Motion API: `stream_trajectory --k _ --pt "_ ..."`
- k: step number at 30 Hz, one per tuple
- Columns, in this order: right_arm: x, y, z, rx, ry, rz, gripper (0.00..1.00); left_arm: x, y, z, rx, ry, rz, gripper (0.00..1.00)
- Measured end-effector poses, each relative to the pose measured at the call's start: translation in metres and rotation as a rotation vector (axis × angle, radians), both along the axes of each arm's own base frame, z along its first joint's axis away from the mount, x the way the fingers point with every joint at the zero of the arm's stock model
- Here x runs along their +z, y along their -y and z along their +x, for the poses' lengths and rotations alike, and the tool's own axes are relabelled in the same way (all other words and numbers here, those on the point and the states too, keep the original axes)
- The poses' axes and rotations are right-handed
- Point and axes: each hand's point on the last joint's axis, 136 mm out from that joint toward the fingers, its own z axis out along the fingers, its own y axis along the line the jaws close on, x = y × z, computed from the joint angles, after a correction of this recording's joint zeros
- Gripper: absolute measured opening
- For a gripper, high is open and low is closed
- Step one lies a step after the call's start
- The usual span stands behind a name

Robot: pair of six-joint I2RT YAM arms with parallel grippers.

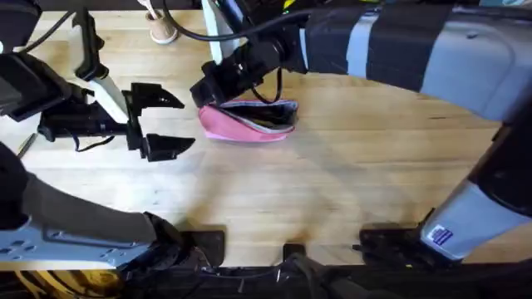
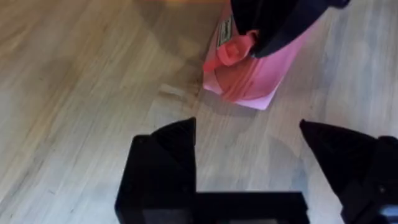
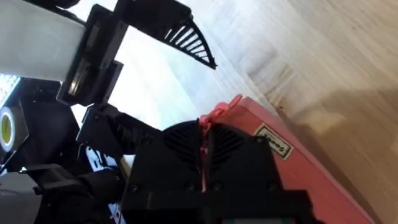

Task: Unzip the bag, pick up the pens from the table one at a time and place them inside, then zip the bag closed.

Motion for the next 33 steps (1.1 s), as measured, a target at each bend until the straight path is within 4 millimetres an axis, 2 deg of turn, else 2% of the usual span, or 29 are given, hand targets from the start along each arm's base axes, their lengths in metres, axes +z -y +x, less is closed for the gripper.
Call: stream_trajectory --k 5,13,14,15,17,19,21,29,33 --pt "0.0 0.0 0.0 0.0 0.0 0.0 0.031 0.012 0.011 0.009 0.005 0.051 -0.065 0.983" --pt "0.0 0.0 0.0 0.0 -0.001 0.0 0.031 0.017 0.042 0.015 -0.083 0.074 -0.099 0.976" --pt "0.0 0.0 0.0 0.0 0.0 0.0 0.031 0.014 0.051 0.021 -0.083 0.037 -0.1 0.93" --pt "0.0 0.0 0.0 0.0 0.0 0.0 0.031 0.013 0.055 0.021 -0.078 0.004 -0.108 0.585" --pt "0.0 0.0 0.0 0.002 -0.002 0.002 0.031 0.012 0.058 0.02 -0.081 -0.014 -0.108 0.268" --pt "0.0 0.0 -0.002 0.004 -0.007 -0.001 0.031 0.011 0.059 0.02 -0.083 -0.022 -0.104 0.109" --pt "-0.001 0.0 -0.002 0.005 -0.01 -0.002 0.031 0.01 0.058 0.02 -0.08 -0.028 -0.103 0.052" --pt "0.0 0.003 0.001 0.002 -0.02 0.007 0.031 0.011 0.059 0.02 -0.076 -0.036 -0.109 0.043" --pt "0.004 0.015 0.009 -0.006 -0.06 0.036 0.031 0.016 0.063 0.022 -0.077 -0.019 -0.138 0.041"
